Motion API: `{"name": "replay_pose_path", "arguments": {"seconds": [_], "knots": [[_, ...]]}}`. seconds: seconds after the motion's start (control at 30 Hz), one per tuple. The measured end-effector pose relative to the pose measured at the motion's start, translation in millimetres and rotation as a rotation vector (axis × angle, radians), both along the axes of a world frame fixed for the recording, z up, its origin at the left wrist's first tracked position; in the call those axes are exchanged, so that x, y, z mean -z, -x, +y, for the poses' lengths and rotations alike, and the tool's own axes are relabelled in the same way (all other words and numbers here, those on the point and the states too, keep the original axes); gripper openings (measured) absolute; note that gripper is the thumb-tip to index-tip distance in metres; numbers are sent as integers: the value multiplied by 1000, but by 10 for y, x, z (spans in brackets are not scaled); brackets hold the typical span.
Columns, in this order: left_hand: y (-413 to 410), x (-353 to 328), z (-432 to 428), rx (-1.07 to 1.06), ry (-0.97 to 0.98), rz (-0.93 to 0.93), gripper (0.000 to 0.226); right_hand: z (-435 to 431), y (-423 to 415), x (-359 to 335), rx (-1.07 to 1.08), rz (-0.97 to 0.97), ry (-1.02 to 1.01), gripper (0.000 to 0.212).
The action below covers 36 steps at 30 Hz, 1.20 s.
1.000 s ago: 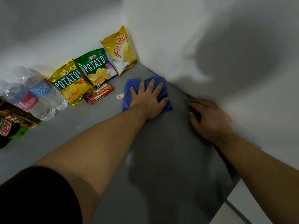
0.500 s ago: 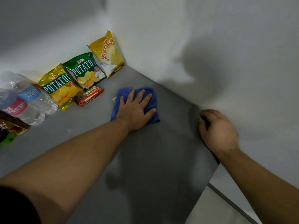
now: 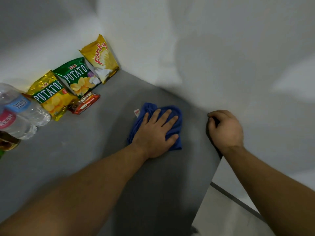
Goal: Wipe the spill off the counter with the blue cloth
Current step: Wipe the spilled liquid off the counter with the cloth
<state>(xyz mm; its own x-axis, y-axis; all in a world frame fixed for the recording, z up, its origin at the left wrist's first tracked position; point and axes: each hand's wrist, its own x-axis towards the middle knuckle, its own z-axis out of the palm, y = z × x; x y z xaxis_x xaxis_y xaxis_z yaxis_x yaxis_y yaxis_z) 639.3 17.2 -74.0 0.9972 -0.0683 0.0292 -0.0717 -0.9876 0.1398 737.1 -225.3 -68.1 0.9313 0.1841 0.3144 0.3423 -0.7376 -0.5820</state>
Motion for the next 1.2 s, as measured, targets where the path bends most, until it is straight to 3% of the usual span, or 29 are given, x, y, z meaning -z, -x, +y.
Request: {"name": "replay_pose_path", "arguments": {"seconds": [0.1, 0.3, 0.43, 0.6, 0.73, 0.93, 1.1, 1.2], "knots": [[8, -45, 206, -53, -3, 47, 73, -155, 134, 56, 155, 77, -93, 16], [-574, -63, 101, -218, -35, 191, 81, -146, 226, 167, 414, 190, -302, 41], [-679, -61, -223, -192, -51, 177, 80, -158, 235, 255, 616, 459, -549, 64], [-245, -40, -574, 42, -15, 98, 73, -212, 196, 239, 454, 785, -691, 53], [-13, 2, -422, 74, 41, 5, 67, -296, 250, 187, 343, 853, -639, 59], [-623, -7, -661, -91, -30, 125, 67, -380, 286, 195, 238, 929, -746, 45], [-489, -28, -1134, 40, -37, 103, 66, -564, 248, 147, 146, 1058, -819, 41], [-248, -93, -1236, 155, -12, 107, 61, -672, 203, -1, 136, 1068, -730, 39]]}}
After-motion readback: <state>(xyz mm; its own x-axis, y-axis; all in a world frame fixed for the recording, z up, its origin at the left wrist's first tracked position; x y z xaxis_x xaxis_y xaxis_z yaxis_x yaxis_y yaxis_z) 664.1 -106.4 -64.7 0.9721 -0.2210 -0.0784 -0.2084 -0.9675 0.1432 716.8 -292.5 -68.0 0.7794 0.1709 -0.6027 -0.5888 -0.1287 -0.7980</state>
